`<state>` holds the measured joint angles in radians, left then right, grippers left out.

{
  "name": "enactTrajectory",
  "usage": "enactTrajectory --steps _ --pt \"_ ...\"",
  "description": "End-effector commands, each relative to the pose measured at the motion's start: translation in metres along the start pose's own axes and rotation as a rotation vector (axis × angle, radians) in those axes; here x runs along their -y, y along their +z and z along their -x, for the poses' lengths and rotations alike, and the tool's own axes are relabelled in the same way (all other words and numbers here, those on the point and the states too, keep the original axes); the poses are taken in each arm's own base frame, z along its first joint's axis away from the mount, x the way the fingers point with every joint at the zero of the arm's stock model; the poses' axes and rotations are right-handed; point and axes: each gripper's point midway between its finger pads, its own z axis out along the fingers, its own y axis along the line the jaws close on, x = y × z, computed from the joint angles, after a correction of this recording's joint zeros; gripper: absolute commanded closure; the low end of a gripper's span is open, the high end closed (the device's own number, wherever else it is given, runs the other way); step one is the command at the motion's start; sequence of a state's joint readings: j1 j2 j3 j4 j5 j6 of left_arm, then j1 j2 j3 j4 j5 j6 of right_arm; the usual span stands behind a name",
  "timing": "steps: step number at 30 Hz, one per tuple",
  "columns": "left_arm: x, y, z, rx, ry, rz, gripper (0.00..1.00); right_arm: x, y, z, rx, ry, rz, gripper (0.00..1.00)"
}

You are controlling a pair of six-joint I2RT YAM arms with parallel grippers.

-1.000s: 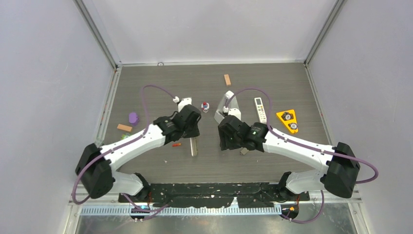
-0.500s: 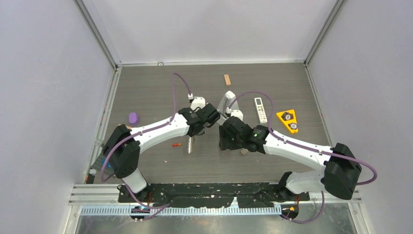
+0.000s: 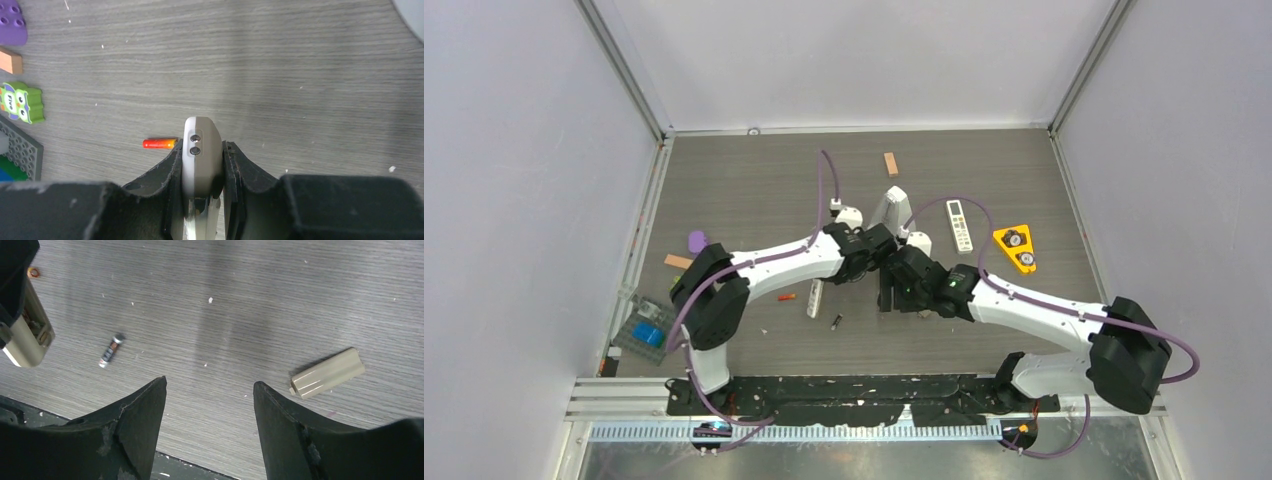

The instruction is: Load the batteries into the remote control

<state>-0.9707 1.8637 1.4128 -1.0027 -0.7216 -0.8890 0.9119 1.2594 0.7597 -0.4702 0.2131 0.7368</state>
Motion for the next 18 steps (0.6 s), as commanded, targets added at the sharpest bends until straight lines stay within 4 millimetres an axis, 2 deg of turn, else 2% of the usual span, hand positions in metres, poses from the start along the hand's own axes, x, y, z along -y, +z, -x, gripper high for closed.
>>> enactTrajectory --steps 1,5,7,11,12,13,14,15,18 --pt "-0.017 -0.01 0.011 0.036 -0.116 -0.076 1.0 -0.02 -0.01 0.027 0.1 0.022 0.089 0.32" --pt "-0.03 -0.024 0.023 0.086 -0.209 -0.245 1.0 -0.044 -0.007 0.022 0.087 -0.053 0.232 0.38" --pt "-0.041 -0.033 0.032 0.13 -0.262 -0.336 1.0 -0.061 -0.005 0.014 0.069 -0.147 0.333 0.42" --pt "-0.078 -0.046 0.045 0.206 -0.36 -0.434 1.0 -0.099 -0.012 -0.007 0.002 -0.463 0.555 0.44" --pt "-0.089 -0.051 0.048 0.224 -0.38 -0.444 1.0 -0.099 -0.007 -0.017 -0.022 -0.581 0.562 0.42" --pt "-0.102 -0.054 0.051 0.244 -0.396 -0.44 1.0 -0.107 -0.01 -0.013 -0.014 -0.637 0.584 0.41" --pt "-0.114 -0.057 0.054 0.259 -0.41 -0.437 1.0 -0.101 -0.002 -0.021 -0.046 -0.737 0.57 0.39" --pt "-0.125 -0.061 0.056 0.267 -0.427 -0.439 1.0 -0.105 -0.004 -0.021 -0.057 -0.798 0.567 0.39" --pt "-0.145 -0.082 0.067 0.325 -0.439 -0.539 1.0 -0.102 0.011 -0.025 -0.092 -1.023 0.529 0.37"
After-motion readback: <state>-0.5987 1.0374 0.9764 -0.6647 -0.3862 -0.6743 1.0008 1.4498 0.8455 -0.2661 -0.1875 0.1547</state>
